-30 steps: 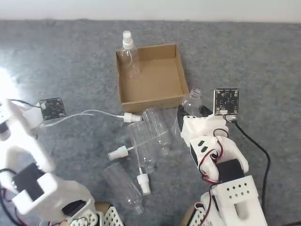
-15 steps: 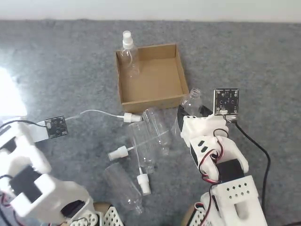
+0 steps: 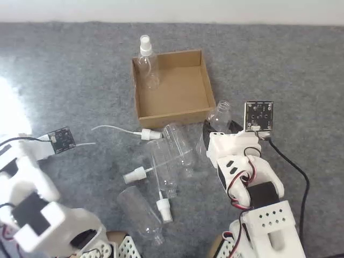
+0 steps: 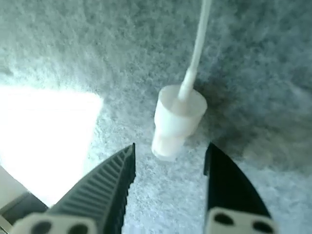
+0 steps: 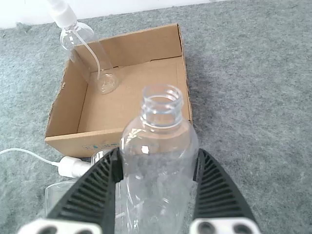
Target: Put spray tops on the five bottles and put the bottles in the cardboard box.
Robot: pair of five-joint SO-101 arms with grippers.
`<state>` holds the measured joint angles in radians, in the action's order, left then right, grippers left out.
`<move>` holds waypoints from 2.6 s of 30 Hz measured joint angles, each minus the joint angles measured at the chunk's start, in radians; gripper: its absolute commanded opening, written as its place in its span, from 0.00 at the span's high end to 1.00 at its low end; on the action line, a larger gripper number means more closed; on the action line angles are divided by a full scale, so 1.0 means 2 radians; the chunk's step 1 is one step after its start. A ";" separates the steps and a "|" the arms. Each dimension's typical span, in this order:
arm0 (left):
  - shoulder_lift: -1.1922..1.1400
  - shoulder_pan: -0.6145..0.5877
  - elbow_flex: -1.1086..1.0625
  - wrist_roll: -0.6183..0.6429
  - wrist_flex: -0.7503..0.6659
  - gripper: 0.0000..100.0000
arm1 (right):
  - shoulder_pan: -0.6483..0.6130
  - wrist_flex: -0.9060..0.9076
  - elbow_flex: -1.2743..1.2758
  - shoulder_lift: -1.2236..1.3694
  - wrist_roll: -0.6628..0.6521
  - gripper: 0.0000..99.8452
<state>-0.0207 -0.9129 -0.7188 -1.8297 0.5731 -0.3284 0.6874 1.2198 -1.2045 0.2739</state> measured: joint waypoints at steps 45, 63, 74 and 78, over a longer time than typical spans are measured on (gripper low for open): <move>0.211 -0.020 0.000 0.879 0.276 0.78 | 0.000 0.000 0.000 0.000 0.000 0.94; 0.035 -0.041 0.172 1.011 0.343 0.78 | 0.000 0.000 0.000 0.000 0.000 0.94; -0.131 -0.042 0.272 1.063 0.343 0.78 | 0.000 0.000 0.000 0.000 0.000 0.94; -0.163 -0.042 0.298 1.083 0.343 0.78 | 0.000 0.000 0.000 0.000 0.000 0.94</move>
<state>-0.3475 -0.9973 -0.1220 0.3368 1.2589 -0.3284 0.6874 1.2198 -1.2045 0.2739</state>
